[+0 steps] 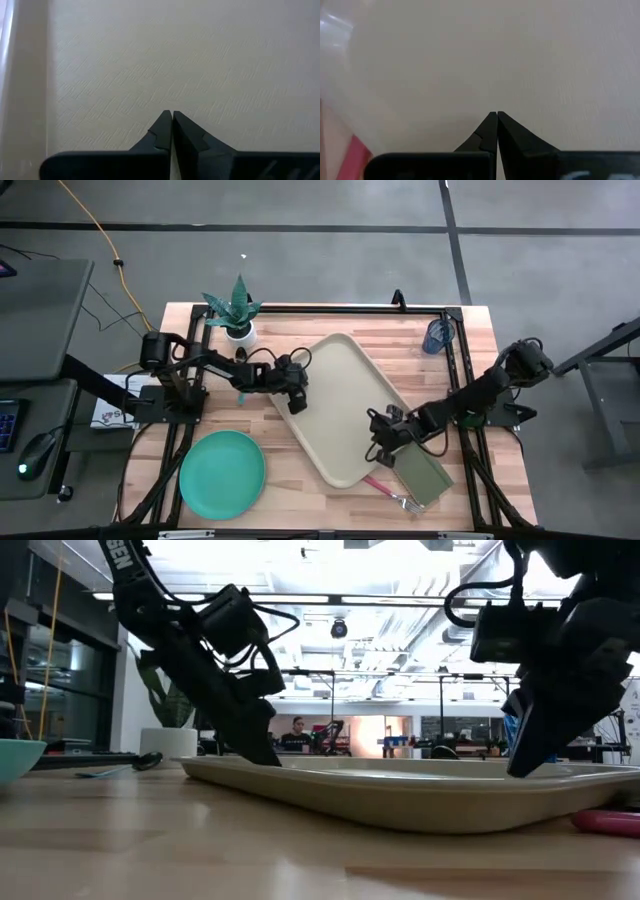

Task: Pick and place plate/cup/fork/spoon on tray
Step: Adjust the light brown serving tray

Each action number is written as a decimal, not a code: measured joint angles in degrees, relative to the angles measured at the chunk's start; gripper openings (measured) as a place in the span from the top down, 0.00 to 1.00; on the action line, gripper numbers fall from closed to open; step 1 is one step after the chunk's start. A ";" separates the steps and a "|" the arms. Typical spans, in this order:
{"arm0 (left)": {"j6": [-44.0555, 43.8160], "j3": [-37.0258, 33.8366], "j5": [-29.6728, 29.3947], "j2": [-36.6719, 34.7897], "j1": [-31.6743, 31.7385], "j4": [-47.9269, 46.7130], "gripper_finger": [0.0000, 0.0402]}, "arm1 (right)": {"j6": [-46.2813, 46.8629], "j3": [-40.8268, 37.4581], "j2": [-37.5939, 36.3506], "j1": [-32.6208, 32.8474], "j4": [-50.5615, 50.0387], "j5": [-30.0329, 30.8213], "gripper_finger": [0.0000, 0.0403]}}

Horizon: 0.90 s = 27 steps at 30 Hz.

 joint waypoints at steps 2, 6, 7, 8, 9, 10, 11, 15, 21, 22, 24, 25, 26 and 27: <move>0.12 0.02 -0.13 0.11 0.00 0.01 1.00 | 1.55 0.00 0.00 -0.23 -2.91 0.01 1.00; 0.03 0.02 -0.14 0.15 -0.02 -0.12 1.00 | 5.12 0.20 -0.10 -0.79 -9.41 1.56 1.00; 0.02 0.02 -0.27 0.17 -0.02 -0.25 1.00 | 5.37 0.23 -0.13 -0.98 -10.48 2.12 1.00; 0.01 0.02 -0.43 0.18 -0.02 -0.37 1.00 | 5.49 0.24 -0.18 -1.22 -11.40 2.61 1.00; -0.01 0.02 -0.61 0.19 -0.02 -0.43 1.00 | 5.48 0.26 -0.20 -1.52 -12.22 3.17 1.00; -0.01 0.02 -0.69 0.19 -0.02 -0.54 1.00 | 5.49 0.26 -0.24 -1.84 -12.79 3.63 1.00; -0.01 0.00 -0.79 0.19 -0.02 -0.61 1.00 | 5.49 0.28 -0.24 -2.26 -13.27 4.15 1.00; -0.25 -0.02 -1.23 0.24 0.00 -1.12 1.00 | 4.78 0.26 -0.24 -4.35 -15.56 6.03 1.00; -2.14 -0.02 -1.31 0.17 0.04 -2.52 1.00 | 3.33 0.16 -0.18 -8.35 -18.90 9.55 1.00; -2.30 -0.02 -1.31 0.17 0.03 -2.73 1.00 | 2.56 0.12 -0.16 -9.00 -19.00 10.25 1.00; -3.15 -0.02 -1.31 0.17 -0.03 -2.90 1.00 | 1.23 0.03 -0.08 -10.34 -19.11 11.70 1.00; -3.67 -0.02 -1.27 0.17 -0.12 -2.92 1.00 | 0.69 -0.03 -0.04 -11.02 -19.10 12.39 1.00; -4.19 -0.02 -1.21 0.19 -0.28 -2.92 1.00 | 0.18 -0.04 0.01 -11.78 -19.06 12.98 1.00; -4.48 -0.02 -1.12 0.19 -0.46 -2.90 1.00 | -0.55 -0.08 0.04 -12.48 -18.86 13.52 1.00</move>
